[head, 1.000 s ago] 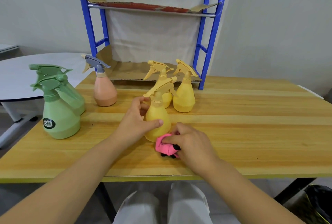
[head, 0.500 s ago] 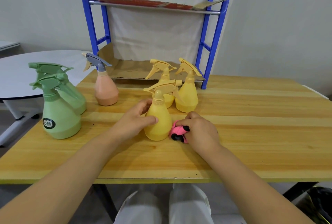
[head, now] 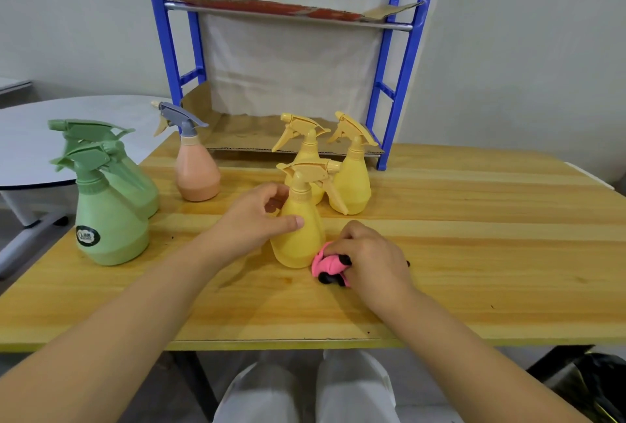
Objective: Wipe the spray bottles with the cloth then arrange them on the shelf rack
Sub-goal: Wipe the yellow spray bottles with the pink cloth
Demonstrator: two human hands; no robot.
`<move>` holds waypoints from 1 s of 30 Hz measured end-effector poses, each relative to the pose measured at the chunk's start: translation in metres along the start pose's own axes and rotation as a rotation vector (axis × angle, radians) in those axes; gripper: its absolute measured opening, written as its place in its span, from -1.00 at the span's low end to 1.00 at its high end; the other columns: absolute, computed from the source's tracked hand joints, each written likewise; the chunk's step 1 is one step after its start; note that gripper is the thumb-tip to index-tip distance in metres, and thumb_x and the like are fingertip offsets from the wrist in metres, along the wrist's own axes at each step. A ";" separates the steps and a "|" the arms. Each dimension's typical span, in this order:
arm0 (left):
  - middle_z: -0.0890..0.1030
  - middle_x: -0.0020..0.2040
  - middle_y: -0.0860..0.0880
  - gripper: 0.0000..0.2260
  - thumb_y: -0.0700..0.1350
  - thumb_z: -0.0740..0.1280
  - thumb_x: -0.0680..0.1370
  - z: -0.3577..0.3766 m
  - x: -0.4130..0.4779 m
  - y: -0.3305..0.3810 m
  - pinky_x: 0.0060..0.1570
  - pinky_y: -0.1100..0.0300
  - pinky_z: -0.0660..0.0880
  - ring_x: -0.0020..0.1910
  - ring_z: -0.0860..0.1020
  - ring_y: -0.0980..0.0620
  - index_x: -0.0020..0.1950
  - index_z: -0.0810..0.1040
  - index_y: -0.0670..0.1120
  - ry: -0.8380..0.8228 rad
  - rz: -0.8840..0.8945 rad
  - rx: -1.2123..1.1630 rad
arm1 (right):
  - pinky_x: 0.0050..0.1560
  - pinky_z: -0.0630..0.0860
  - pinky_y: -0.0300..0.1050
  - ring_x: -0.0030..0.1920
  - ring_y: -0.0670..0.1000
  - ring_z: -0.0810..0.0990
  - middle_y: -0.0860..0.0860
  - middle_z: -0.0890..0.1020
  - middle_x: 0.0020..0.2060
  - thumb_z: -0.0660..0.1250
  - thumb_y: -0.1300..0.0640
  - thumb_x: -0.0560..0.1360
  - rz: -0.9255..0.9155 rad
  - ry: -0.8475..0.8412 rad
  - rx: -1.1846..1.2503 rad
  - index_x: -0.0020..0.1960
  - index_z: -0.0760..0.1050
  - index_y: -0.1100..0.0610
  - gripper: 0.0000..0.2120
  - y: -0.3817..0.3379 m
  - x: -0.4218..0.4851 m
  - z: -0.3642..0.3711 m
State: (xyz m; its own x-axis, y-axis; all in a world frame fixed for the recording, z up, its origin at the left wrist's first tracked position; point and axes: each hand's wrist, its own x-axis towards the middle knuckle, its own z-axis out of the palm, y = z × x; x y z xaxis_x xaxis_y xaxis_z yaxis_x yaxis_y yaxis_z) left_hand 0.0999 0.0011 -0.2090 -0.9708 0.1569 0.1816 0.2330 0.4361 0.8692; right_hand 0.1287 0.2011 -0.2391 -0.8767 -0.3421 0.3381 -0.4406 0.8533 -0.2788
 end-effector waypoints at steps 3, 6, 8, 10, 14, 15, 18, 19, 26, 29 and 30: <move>0.59 0.12 0.07 -0.64 -0.16 0.44 0.42 -0.004 0.001 0.000 0.20 0.13 0.44 0.14 0.52 0.09 0.20 0.51 0.02 -0.090 -0.025 -0.104 | -0.29 0.39 -0.10 -0.04 0.11 0.50 0.03 0.53 -0.06 0.40 0.37 0.34 0.022 -0.007 0.018 0.06 0.64 -0.03 -0.59 0.005 0.004 0.000; 0.60 0.15 0.08 -0.64 -0.15 0.41 0.42 -0.005 0.000 -0.002 0.07 0.30 0.46 0.12 0.54 0.17 0.21 0.51 0.05 -0.157 -0.055 -0.213 | -0.26 0.36 -0.11 0.00 0.08 0.48 0.01 0.51 -0.02 0.36 0.37 0.38 0.044 -0.023 -0.008 0.12 0.61 -0.05 -0.57 0.008 0.008 0.001; 0.59 0.18 0.07 -0.63 -0.23 0.35 0.49 -0.004 0.000 -0.002 0.06 0.31 0.45 0.15 0.54 0.15 0.28 0.48 -0.01 -0.173 -0.086 -0.273 | -0.26 0.29 -0.14 -0.01 0.07 0.49 0.00 0.51 -0.04 0.36 0.38 0.38 0.049 -0.004 0.010 0.13 0.61 -0.03 -0.56 0.010 0.011 0.003; 0.57 0.21 0.07 -0.58 -0.20 0.36 0.47 -0.003 0.000 -0.002 0.13 0.24 0.44 0.19 0.52 0.11 0.33 0.44 -0.02 -0.184 -0.103 -0.284 | -0.27 0.30 -0.15 -0.04 0.08 0.50 0.01 0.52 -0.06 0.36 0.39 0.37 0.052 0.027 0.027 0.12 0.62 -0.01 -0.57 0.012 0.011 0.005; 0.57 0.16 0.08 -0.53 -0.12 0.46 0.42 0.004 -0.001 0.001 0.17 0.14 0.46 0.15 0.52 0.08 0.30 0.45 0.01 -0.089 -0.092 -0.159 | -0.27 0.43 -0.08 -0.11 0.07 0.51 0.01 0.52 -0.11 0.40 0.36 0.36 0.087 0.133 0.089 0.07 0.64 0.01 -0.63 0.017 0.006 0.002; 0.58 0.12 0.08 -0.58 -0.13 0.46 0.43 0.007 -0.001 0.003 0.11 0.17 0.48 0.11 0.53 0.09 0.25 0.47 0.00 -0.034 -0.078 -0.142 | -0.25 0.45 -0.07 -0.12 0.05 0.51 -0.01 0.52 -0.12 0.41 0.33 0.37 0.096 0.163 0.111 0.06 0.64 0.00 -0.65 0.018 0.005 -0.001; 0.61 0.05 0.00 -0.71 -0.07 0.41 0.47 0.009 0.001 0.010 0.03 0.13 0.51 0.05 0.57 0.03 0.17 0.52 -0.04 0.127 -0.100 -0.206 | -0.26 0.47 -0.08 -0.15 -0.03 0.50 -0.09 0.51 -0.16 0.46 0.27 0.36 0.096 0.258 0.179 0.03 0.65 -0.04 -0.69 0.022 -0.003 -0.009; 0.61 0.05 -0.01 -0.73 -0.03 0.38 0.48 0.006 0.001 0.012 0.03 0.09 0.52 0.05 0.56 0.02 0.15 0.52 -0.04 0.189 -0.139 -0.263 | -0.26 0.48 -0.08 -0.15 -0.07 0.49 -0.13 0.50 -0.17 0.47 0.26 0.35 0.097 0.290 0.210 0.02 0.65 -0.06 -0.68 0.024 -0.006 -0.012; 0.54 0.01 0.00 -0.67 0.07 0.38 0.47 -0.009 0.003 0.033 -0.19 0.06 0.54 0.00 0.53 0.00 0.13 0.45 -0.05 0.344 -0.395 -0.632 | -0.24 0.50 -0.15 -0.06 -0.17 0.49 -0.16 0.52 -0.09 0.53 0.30 0.26 -0.039 0.543 0.245 0.04 0.64 -0.09 -0.56 0.016 -0.022 -0.022; 0.56 0.06 -0.06 -0.60 0.09 0.42 0.42 -0.004 0.000 0.037 -0.20 -0.01 0.57 0.04 0.54 -0.08 0.14 0.46 -0.08 0.351 -0.446 -0.656 | -0.24 0.54 -0.10 -0.04 -0.05 0.53 -0.02 0.56 -0.07 0.45 0.20 0.34 -0.210 0.682 0.157 0.05 0.64 0.05 -0.72 0.005 -0.020 -0.022; 0.56 0.07 -0.08 -0.58 0.10 0.43 0.41 -0.002 -0.002 0.037 -0.22 -0.01 0.57 0.04 0.55 -0.09 0.15 0.47 -0.09 0.353 -0.451 -0.657 | -0.23 0.55 -0.09 -0.05 -0.01 0.55 0.01 0.58 -0.07 0.42 0.15 0.38 -0.250 0.715 0.137 0.04 0.65 0.09 -0.77 0.002 -0.019 -0.021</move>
State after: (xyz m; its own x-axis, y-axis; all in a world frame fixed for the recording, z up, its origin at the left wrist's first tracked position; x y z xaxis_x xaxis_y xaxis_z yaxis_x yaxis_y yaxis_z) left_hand 0.1103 0.0155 -0.1762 -0.9488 -0.2386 -0.2069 -0.1530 -0.2259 0.9621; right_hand 0.1486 0.2171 -0.2271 -0.4301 -0.1407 0.8917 -0.6700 0.7118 -0.2109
